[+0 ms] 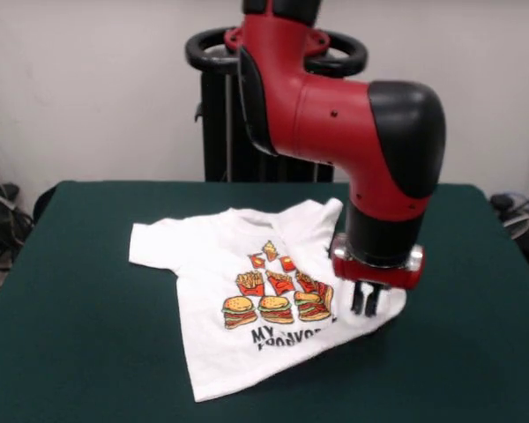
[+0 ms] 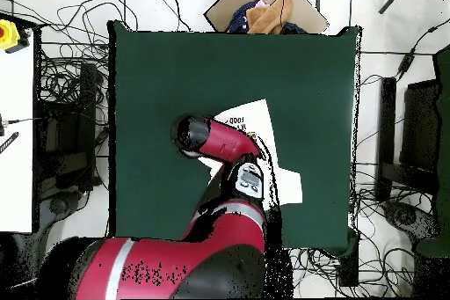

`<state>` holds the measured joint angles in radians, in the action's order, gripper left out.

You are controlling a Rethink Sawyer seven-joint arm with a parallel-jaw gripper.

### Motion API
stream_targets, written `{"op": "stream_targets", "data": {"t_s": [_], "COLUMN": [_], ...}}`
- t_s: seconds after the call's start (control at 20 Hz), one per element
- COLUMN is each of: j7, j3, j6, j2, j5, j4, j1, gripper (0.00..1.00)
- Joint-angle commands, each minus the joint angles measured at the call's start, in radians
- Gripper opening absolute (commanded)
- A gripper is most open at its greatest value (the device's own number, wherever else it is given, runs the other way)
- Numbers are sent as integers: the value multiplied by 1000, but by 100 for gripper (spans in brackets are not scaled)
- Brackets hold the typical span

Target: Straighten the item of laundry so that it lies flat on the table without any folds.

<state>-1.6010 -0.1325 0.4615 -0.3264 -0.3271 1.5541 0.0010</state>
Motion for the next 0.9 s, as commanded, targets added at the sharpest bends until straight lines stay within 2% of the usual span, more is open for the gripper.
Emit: {"op": "stream_targets", "data": {"t_s": [0.05,0.15,0.3,0.65,0.8,0.9], "j7": [-328,-391,-475,-474,-461,-468], "j3": [15,-11,-75,-118,-72,-75], "j6": [188,281,330,222,86,27], "j2": [160,176,198,251,235,220], "j5": [-55,-70,-86,-79,-90,-81], "j4": [-126,-138,-155,-186,-148,-143], "j1": [106,139,200,223,193,185], "gripper": [0,0,0,0,0,0]}}
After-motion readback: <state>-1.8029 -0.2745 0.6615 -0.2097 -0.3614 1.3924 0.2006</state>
